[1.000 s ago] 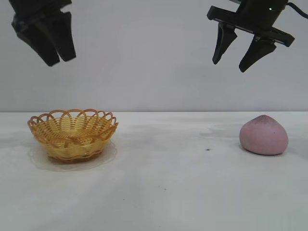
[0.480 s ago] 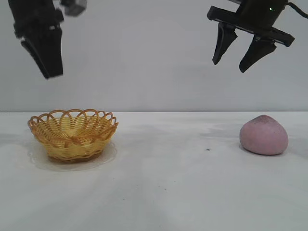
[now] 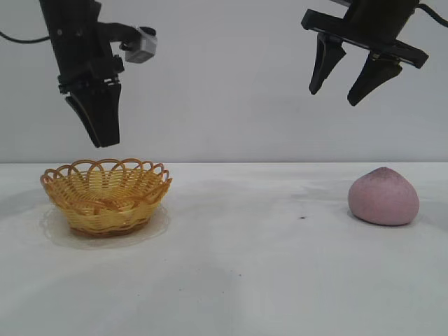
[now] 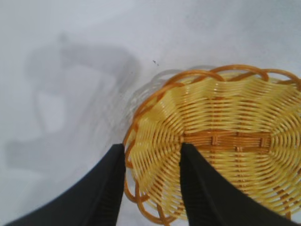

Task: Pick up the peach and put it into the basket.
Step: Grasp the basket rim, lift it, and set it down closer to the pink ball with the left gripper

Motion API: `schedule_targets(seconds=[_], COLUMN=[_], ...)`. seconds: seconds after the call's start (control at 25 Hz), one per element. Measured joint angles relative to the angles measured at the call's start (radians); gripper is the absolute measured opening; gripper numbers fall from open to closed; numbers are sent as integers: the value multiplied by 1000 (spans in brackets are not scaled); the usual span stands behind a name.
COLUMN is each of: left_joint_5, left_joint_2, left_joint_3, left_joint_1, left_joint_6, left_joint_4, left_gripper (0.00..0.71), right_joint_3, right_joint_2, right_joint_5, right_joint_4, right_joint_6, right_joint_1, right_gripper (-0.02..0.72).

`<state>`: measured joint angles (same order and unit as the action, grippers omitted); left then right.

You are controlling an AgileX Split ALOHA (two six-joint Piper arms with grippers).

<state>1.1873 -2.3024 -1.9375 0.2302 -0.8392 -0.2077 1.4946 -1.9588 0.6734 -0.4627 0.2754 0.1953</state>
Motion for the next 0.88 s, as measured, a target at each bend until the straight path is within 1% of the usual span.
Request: schedule_targets(seconds=[0.28,0.32,0.36,0.4,0.44,0.48,0.6,0.64,0.8,0.88], left_joint_5=[2,2,2,9,20,30,43,43,39,38], left_joint_2=[-55,-57,-57,-57,-57,-57,-57,-57,-22,9], left_joint_3=[-2,-2,-2,-2,-9,-16,-49,-63,-95,-100], left_joint_1=[0,0,0,2,4,5,5,5,5,5], left_joint_6=[0,0,0,0,2,14,64,89,226,332], left_joint_4=[15,15,15,13,11,8,-2,-2,-2,-2], left_gripper=[281,198,136,84,57,69,69,0,0,0], right_joint_3=[0,0,0,0,0,0,0,0,0,0], right_joint_2=[0,0,0,0,0,0,0,0,0,0], right_joint_5=[-2,-2,-2,-2,-2,-2,-3,-3,-3,-3], right_joint_4=[0,0,0,0,0,0,0,0,0,0], right_joint_6=[2,2,2,2,2,2,4,5,8,8], right_joint_1=[0,0,0,0,0,0,0,0,0,0], right_gripper=[403,403,403,403,403,403,403,403,403,403])
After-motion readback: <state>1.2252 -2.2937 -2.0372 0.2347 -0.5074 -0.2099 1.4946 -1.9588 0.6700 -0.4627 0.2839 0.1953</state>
